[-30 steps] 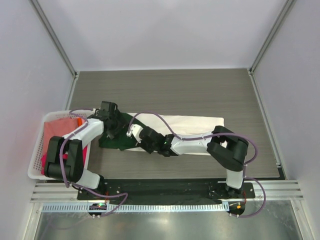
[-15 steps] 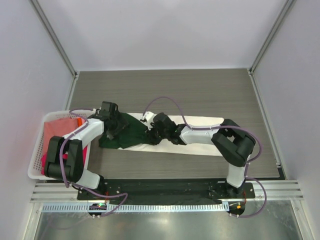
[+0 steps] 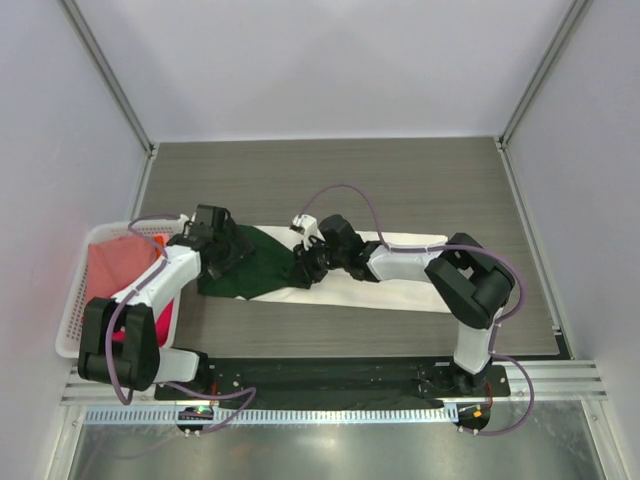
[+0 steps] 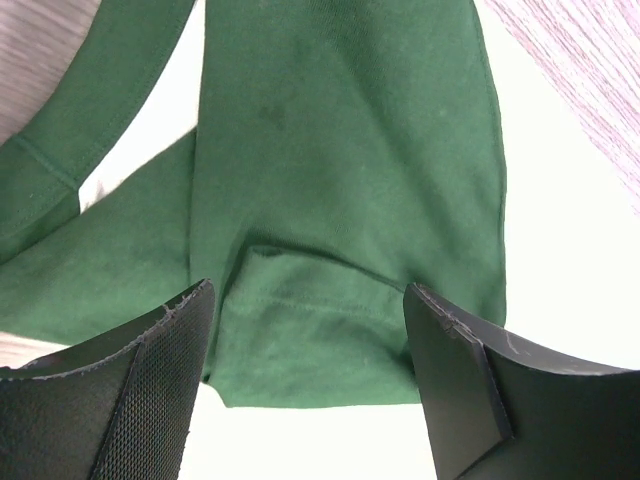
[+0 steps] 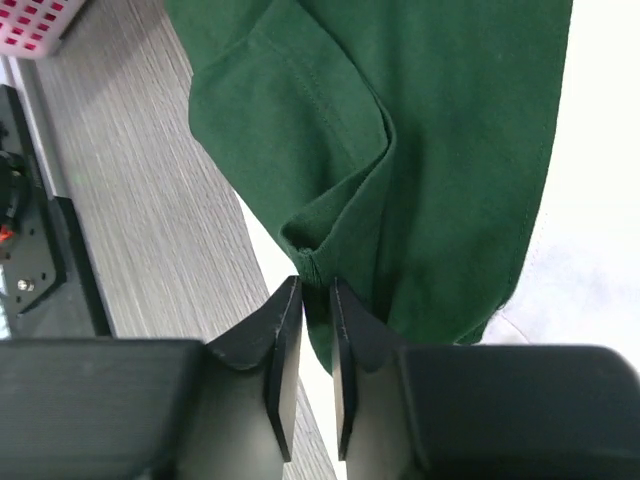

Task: Fold and stack the t-shirts
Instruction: Fold the tshirt

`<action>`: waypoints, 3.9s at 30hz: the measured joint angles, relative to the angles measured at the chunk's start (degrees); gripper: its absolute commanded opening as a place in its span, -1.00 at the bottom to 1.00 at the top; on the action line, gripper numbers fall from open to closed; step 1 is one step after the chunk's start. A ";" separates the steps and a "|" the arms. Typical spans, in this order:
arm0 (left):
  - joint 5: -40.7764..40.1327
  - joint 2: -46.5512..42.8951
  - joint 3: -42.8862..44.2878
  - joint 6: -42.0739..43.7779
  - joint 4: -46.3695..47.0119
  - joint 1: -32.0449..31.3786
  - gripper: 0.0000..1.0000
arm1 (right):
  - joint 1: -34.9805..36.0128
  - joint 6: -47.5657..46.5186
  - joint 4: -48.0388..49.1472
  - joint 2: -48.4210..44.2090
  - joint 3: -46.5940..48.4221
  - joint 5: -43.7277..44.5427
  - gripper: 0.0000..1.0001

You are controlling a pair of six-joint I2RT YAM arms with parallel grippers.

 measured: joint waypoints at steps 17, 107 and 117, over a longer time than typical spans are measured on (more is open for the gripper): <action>2.56 -8.02 -8.04 -0.22 -0.22 -3.32 0.17 | -7.45 11.72 9.49 4.00 -2.71 -11.78 -0.98; 1.20 -12.87 -15.23 1.62 -2.80 -4.02 -0.31 | -11.17 15.02 -4.90 1.09 -5.18 -14.32 -0.11; 1.42 -22.29 -13.25 0.44 -5.60 -4.02 -0.07 | -10.25 15.43 -7.89 -2.97 -3.37 -13.94 -0.48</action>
